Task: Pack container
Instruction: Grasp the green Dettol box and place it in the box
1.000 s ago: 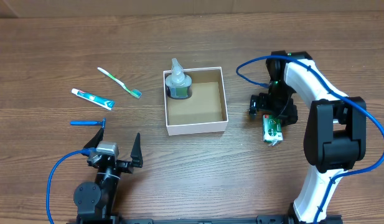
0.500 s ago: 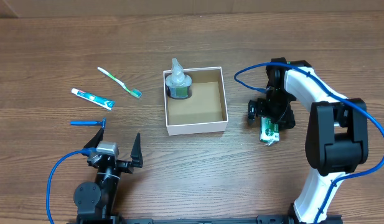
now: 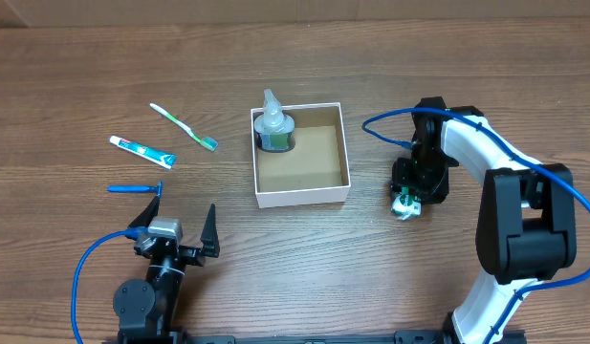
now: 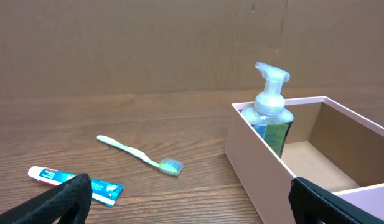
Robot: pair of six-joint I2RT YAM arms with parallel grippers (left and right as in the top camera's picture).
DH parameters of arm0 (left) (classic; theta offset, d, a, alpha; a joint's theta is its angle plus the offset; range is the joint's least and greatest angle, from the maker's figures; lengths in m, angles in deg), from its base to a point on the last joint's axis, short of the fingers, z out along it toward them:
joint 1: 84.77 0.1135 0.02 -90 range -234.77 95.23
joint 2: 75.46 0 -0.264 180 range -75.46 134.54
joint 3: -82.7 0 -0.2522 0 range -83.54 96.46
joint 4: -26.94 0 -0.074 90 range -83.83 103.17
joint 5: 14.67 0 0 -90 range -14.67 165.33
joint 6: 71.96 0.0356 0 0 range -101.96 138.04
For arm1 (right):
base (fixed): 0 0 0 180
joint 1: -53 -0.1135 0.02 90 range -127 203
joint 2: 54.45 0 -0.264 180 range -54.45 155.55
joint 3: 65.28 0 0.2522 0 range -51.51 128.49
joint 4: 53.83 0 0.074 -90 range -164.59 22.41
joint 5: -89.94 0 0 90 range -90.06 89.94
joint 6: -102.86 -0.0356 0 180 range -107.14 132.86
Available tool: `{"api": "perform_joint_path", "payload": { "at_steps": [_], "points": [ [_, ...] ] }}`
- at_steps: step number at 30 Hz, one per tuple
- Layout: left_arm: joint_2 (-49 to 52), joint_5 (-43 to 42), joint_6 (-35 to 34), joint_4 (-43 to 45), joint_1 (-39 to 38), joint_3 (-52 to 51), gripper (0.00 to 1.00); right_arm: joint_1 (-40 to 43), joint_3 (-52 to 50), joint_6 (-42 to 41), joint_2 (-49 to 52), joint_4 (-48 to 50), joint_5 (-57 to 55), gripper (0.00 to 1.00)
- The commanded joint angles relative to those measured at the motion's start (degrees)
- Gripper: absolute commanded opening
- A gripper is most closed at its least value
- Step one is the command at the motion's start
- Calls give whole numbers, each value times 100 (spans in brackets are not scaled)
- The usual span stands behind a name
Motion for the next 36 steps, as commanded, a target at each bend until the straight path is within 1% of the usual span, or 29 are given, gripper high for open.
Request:
{"api": "perform_joint_path", "payload": {
  "at_steps": [1,3,5,9,13,19,26,29,33,36],
  "points": [
    [-39,-28,-98,4,33,-20,100,-33,-289,173,540,688,516,53],
    [-39,-28,-101,4,33,-20,100,-33,-286,175,540,909,455,44],
    [-39,-26,-101,4,33,-20,100,-33,-286,173,540,1067,435,41],
    [-39,-26,-101,4,33,-20,100,-33,-120,175,540,1152,435,41],
    [-39,-28,-101,4,33,-20,100,-26,393,177,540,802,435,41],
    [-39,-28,-101,4,33,-20,100,-26,1611,245,540,-114,260,41],
    [-39,-28,-101,4,33,-20,100,-28,3453,544,540,-1646,232,42],
    [-39,-26,-101,4,33,-20,100,-28,4190,796,540,-2282,487,42],
    [-39,-26,-101,4,33,-20,100,-107,5152,1270,531,-3056,1419,42],
    [-39,-28,-101,4,33,-20,100,-295,5425,1497,490,-3237,1963,42]
  ]
}}
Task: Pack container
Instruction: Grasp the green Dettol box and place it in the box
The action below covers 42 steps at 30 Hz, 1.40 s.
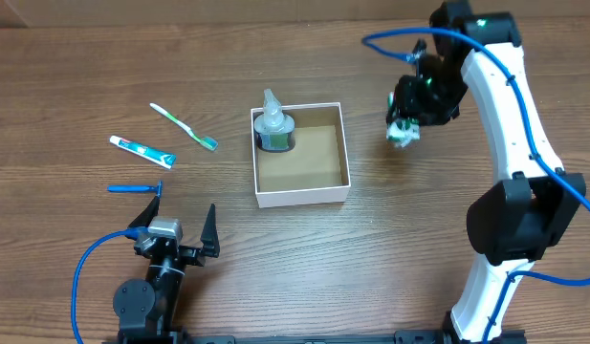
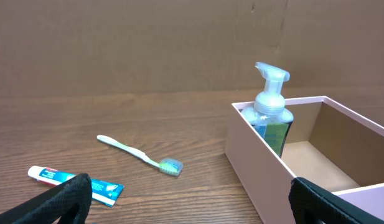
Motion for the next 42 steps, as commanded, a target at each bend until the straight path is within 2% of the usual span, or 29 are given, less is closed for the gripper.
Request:
{"api": "perform_joint_path", "payload": {
  "at_steps": [1,7,13,20,25,32,34,36,37,42],
  "points": [
    [-39,-28,-101,4,33,-20,100,-328,437,472,-151,-85,1005,42],
    [-39,-28,-101,4,33,-20,100,-1126,229,407,-138,262,1014,43],
    [-39,-26,-101,4,33,-20,100,-1606,-214,-184,-105,1001,750,43],
    [-39,-26,-101,4,33,-20,100,-1683,-1246,-708,-105,2020,529,43],
    [-39,-26,-101,4,33,-20,100,-1683,-1952,-756,-105,2935,529,43],
    [-39,-28,-101,4,33,-20,100,-1683,-2173,-756,-83,3582,249,43],
    [-39,-28,-101,4,33,-20,100,-1683,-2173,-732,-83,3611,162,49],
    [-39,-26,-101,4,33,-20,100,-1683,-2173,-732,-83,3633,118,64],
    [-39,-26,-101,4,33,-20,100,-1683,-2173,-734,-83,3648,118,68],
    [-39,-26,-101,4,33,-20,100,-1683,-2173,-734,-83,3681,120,73]
  ]
}}
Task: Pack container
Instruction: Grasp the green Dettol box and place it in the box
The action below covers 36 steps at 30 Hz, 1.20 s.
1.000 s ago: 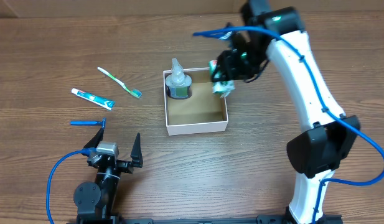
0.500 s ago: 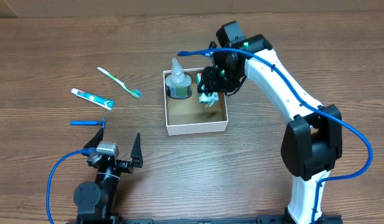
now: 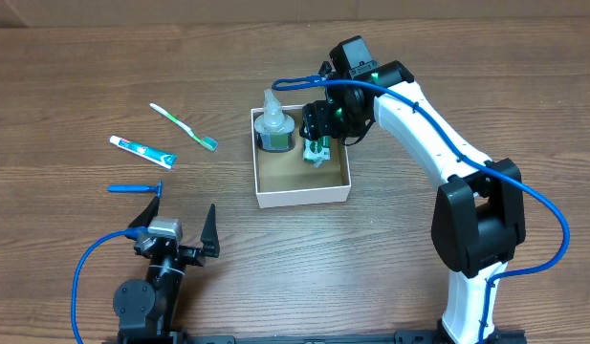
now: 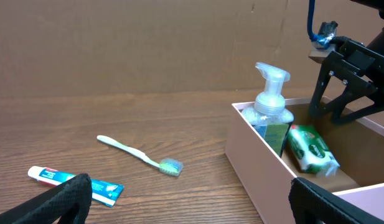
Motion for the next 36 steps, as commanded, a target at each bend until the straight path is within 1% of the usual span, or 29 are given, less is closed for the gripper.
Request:
{"api": "perform_joint_path", "payload": {
  "at_steps": [1,5,8,11,12,14,17,20,23,24,28,34,36],
  "points": [
    [-39,-26,-101,4,33,-20,100,28,-20,13,-81,66,-85,73],
    [-39,-28,-101,4,33,-20,100,28,83,9,-83,-24,-74,74],
    [-39,-28,-101,4,33,-20,100,35,487,9,-94,-426,31,77],
    [-39,-28,-101,4,33,-20,100,39,1390,-7,-164,-1255,-7,79],
    [-39,-28,-101,4,33,-20,100,85,1757,-9,-190,-1537,-37,82],
    [-39,-26,-101,4,33,-20,100,120,2389,-9,-214,-1976,-149,84],
    [-39,-28,-101,4,33,-20,100,249,3180,-4,-245,-2424,-227,85],
    [-39,-26,-101,4,33,-20,100,420,3652,11,-245,-2649,-260,85],
    [-39,-28,-101,4,33,-20,100,627,3738,11,-245,-2688,-282,86],
    [-39,-28,-101,4,33,-20,100,704,3735,11,-243,-2686,-350,88],
    [-39,-28,-101,4,33,-20,100,1193,3735,11,-243,-2736,-785,89],
    [-39,-26,-101,4,33,-20,100,1987,3727,59,-236,-3171,-2155,94],
    [-39,-26,-101,4,33,-20,100,2162,3727,59,-221,-3257,-2398,95]
  ]
}}
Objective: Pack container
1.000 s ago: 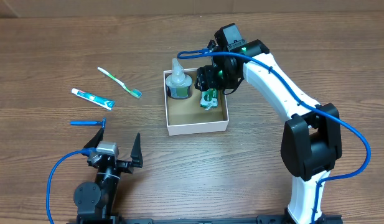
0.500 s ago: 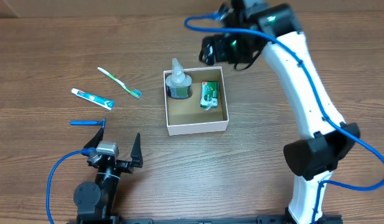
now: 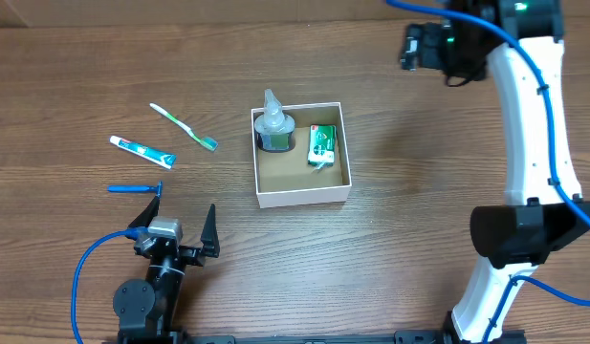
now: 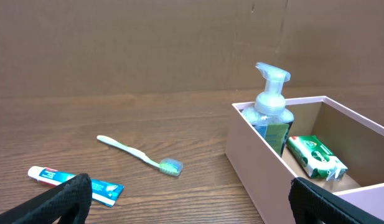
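Observation:
The white open box (image 3: 302,198) stands mid-table. Inside it a clear pump soap bottle (image 3: 273,130) fills the far left corner and a green packet (image 3: 320,146) lies by the right wall. The left wrist view shows the box (image 4: 260,168), the bottle (image 4: 271,115) and the packet (image 4: 314,155) inside. A toothbrush (image 3: 183,126), a toothpaste tube (image 3: 142,151) and a blue razor (image 3: 135,188) lie on the table to the left. My left gripper (image 3: 176,222) rests open near the front edge. My right gripper (image 3: 409,46) hangs empty, high at the far right, away from the box.
The toothbrush (image 4: 139,154) and toothpaste tube (image 4: 76,183) lie ahead of the left gripper (image 4: 190,199), to the left of the box. Bare wooden table surrounds the box on every side. The right arm's white links run down the right side of the overhead view.
The right gripper was over the box with the green packet in it. Now the packet lies in the box and the gripper is up at the far right, empty. The left arm is unmoved.
The right gripper was down on the green packet on the table right of the box. Then it held the packet raised at the far right, then inside the box beside the soap bottle. Now the packet lies in the box, released.

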Robot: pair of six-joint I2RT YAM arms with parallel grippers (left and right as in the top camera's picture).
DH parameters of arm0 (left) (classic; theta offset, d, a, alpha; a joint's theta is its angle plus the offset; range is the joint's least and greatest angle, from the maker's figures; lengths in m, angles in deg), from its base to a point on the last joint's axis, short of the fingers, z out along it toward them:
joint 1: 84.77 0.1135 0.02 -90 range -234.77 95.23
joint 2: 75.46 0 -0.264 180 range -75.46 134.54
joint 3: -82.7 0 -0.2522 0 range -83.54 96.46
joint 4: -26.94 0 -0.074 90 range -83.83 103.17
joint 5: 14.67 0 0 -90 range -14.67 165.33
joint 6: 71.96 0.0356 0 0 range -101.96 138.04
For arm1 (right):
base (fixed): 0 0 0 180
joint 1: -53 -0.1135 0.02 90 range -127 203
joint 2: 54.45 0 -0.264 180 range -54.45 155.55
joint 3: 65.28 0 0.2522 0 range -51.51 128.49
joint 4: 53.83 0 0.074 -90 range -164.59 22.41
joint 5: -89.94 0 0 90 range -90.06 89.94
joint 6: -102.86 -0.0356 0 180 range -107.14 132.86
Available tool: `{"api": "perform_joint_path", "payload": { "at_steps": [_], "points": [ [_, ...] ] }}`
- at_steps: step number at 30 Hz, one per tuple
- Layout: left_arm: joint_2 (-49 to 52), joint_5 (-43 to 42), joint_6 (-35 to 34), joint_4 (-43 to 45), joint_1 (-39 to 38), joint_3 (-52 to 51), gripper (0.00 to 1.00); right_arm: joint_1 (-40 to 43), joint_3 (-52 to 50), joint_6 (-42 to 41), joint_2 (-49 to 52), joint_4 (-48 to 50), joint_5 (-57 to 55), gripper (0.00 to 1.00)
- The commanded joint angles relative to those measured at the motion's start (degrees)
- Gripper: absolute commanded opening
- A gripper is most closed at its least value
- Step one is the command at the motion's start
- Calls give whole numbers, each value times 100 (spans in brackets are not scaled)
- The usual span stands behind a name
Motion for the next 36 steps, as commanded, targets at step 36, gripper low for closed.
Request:
{"api": "perform_joint_path", "payload": {
  "at_steps": [36],
  "points": [
    [-39,-26,-98,4,33,-20,100,1572,-2404,9,63,1958,-1303,100]
  ]
}}
